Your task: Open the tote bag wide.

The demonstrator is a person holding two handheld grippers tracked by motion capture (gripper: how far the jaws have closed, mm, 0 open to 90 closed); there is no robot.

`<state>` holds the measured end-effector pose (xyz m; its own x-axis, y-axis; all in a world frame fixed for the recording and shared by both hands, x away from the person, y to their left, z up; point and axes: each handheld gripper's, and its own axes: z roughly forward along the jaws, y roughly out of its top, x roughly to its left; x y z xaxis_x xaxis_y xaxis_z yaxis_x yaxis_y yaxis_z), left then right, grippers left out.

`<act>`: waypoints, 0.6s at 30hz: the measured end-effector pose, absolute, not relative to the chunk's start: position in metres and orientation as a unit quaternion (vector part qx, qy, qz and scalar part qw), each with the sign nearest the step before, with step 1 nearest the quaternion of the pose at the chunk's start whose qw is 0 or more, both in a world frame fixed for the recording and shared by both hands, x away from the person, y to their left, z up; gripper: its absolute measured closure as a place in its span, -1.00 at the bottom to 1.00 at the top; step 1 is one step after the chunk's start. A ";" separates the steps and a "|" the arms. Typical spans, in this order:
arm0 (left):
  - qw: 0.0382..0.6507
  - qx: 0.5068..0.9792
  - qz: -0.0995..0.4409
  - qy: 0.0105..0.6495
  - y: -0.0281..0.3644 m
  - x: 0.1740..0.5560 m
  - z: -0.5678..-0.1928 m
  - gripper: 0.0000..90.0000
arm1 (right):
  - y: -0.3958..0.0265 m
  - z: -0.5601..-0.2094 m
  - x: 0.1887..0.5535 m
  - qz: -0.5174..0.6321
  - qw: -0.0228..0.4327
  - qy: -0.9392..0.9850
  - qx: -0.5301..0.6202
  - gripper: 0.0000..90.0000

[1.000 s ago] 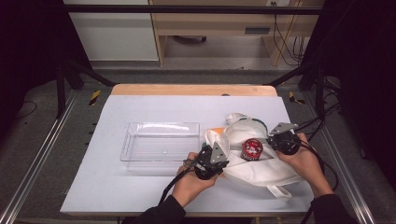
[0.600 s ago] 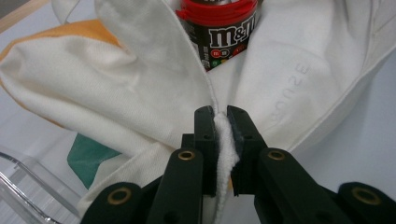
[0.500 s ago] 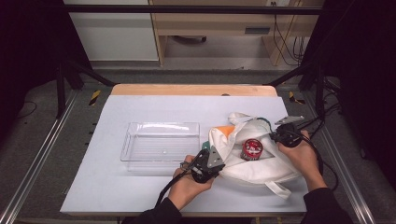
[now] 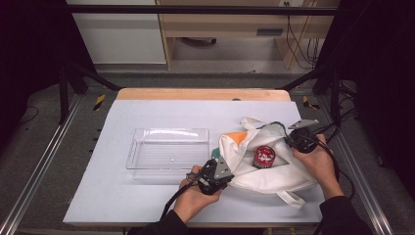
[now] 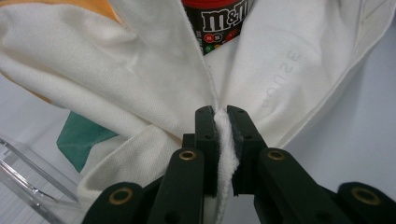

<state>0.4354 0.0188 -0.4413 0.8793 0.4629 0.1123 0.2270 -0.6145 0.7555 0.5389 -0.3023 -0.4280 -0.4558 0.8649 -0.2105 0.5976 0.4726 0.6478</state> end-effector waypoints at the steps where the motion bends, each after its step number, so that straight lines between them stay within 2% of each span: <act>1: 0.393 0.886 0.149 0.194 0.019 0.435 -0.441 0.86 | -0.303 -0.426 0.540 0.249 0.269 0.813 0.452 0.92; 14: 0.398 0.884 0.152 0.194 0.020 0.434 -0.444 0.86 | -0.304 -0.433 0.544 0.238 0.258 0.814 0.463 0.89; 18: 0.397 0.884 0.156 0.192 0.020 0.434 -0.443 0.85 | -0.305 -0.427 0.538 0.254 0.264 0.811 0.457 0.68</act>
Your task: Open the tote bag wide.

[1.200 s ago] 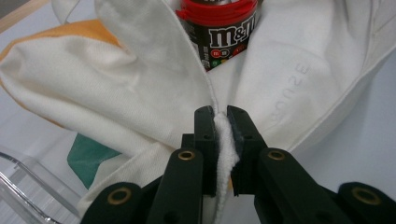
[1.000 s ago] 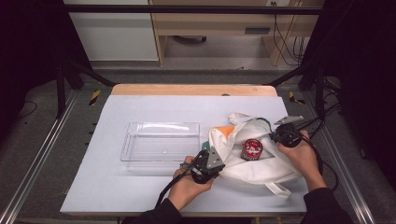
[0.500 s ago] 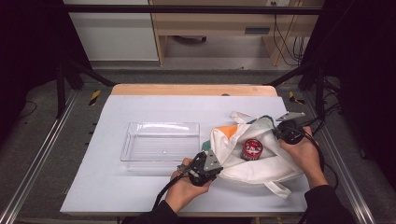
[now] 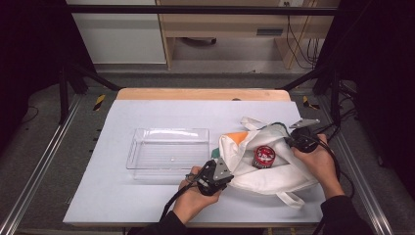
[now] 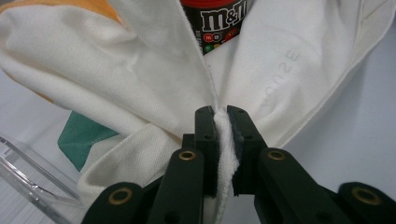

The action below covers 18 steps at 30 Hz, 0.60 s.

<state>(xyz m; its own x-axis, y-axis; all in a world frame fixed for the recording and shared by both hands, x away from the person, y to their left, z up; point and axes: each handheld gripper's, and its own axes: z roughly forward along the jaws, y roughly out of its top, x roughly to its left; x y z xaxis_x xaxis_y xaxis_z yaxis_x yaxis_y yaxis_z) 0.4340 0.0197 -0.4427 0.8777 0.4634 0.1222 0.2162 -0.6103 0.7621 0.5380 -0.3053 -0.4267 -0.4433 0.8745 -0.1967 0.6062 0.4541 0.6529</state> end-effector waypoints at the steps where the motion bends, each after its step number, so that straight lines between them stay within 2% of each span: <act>1: 0.399 0.883 0.156 0.192 0.020 0.434 -0.443 0.84 | -0.306 -0.425 0.537 0.258 0.268 0.809 0.456 0.58; 4: 0.403 0.880 0.158 0.195 0.019 0.434 -0.442 0.76 | -0.308 -0.419 0.531 0.274 0.276 0.799 0.460 0.29; 9: 0.411 0.874 0.159 0.204 0.017 0.436 -0.438 0.38 | -0.303 -0.398 0.514 0.305 0.305 0.779 0.455 -0.13; 14: 0.422 0.867 0.162 0.210 0.014 0.437 -0.429 0.07 | -0.295 -0.380 0.501 0.322 0.312 0.777 0.442 -0.34; 18: 0.430 0.863 0.160 0.212 0.014 0.437 -0.421 -0.13 | -0.286 -0.369 0.491 0.328 0.306 0.785 0.427 -0.42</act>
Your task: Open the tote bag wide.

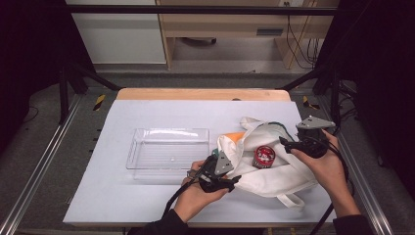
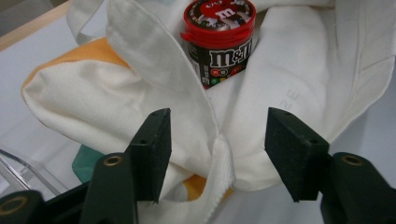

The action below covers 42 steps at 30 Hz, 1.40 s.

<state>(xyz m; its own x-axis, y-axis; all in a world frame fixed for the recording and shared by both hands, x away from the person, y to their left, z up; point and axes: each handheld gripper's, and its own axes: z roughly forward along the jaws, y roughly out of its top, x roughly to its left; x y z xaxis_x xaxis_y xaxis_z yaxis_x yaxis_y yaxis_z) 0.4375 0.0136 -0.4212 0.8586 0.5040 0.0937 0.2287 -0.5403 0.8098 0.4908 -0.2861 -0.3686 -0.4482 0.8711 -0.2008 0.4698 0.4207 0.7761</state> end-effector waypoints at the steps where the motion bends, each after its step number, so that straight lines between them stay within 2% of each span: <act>1: 0.436 0.860 0.156 0.216 0.014 0.437 -0.419 -0.16 | -0.284 -0.366 0.489 0.329 0.302 0.787 0.426 -0.45; 12: 0.457 0.843 0.170 0.228 0.031 0.445 -0.397 -0.38 | -0.261 -0.357 0.473 0.316 0.269 0.819 0.397 -0.65; 21: 0.449 0.836 0.183 0.255 0.058 0.456 -0.389 -0.55 | -0.253 -0.357 0.475 0.298 0.248 0.834 0.392 -0.74; 42: 0.449 0.817 0.200 0.301 0.119 0.465 -0.379 -0.58 | -0.233 -0.353 0.482 0.257 0.207 0.875 0.355 -0.78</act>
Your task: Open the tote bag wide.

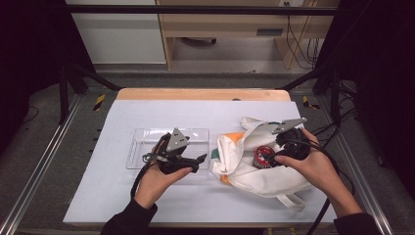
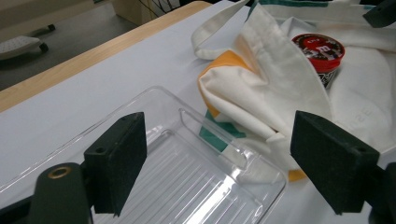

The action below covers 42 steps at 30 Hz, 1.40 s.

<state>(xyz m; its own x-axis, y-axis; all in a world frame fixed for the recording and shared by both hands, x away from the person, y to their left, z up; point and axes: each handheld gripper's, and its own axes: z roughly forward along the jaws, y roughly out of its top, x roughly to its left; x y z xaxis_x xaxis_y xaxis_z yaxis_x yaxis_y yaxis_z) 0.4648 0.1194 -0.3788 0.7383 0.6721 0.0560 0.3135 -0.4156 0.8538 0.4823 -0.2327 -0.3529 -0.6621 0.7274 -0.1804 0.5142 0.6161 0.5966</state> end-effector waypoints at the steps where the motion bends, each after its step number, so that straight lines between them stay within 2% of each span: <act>1: 0.448 0.816 0.200 0.306 0.124 0.466 -0.379 -0.58 | -0.233 -0.353 0.483 0.255 0.206 0.877 0.352 -0.78; 19: 0.444 0.790 0.229 0.355 0.176 0.473 -0.373 -0.59 | -0.227 -0.357 0.491 0.217 0.180 0.904 0.320 -0.73; 42: 0.436 0.782 0.238 0.376 0.196 0.475 -0.376 -0.60 | -0.218 -0.388 0.512 0.169 0.128 0.937 0.276 -0.67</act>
<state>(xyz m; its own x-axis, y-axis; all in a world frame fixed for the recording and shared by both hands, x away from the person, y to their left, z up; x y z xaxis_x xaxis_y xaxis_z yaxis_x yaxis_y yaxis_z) 0.4750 0.1963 -0.3760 0.6034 0.7962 0.0439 0.3806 -0.3359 0.8616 0.5119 -0.2178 -0.3879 -0.8146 0.5611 -0.1468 0.4745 0.7903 0.3878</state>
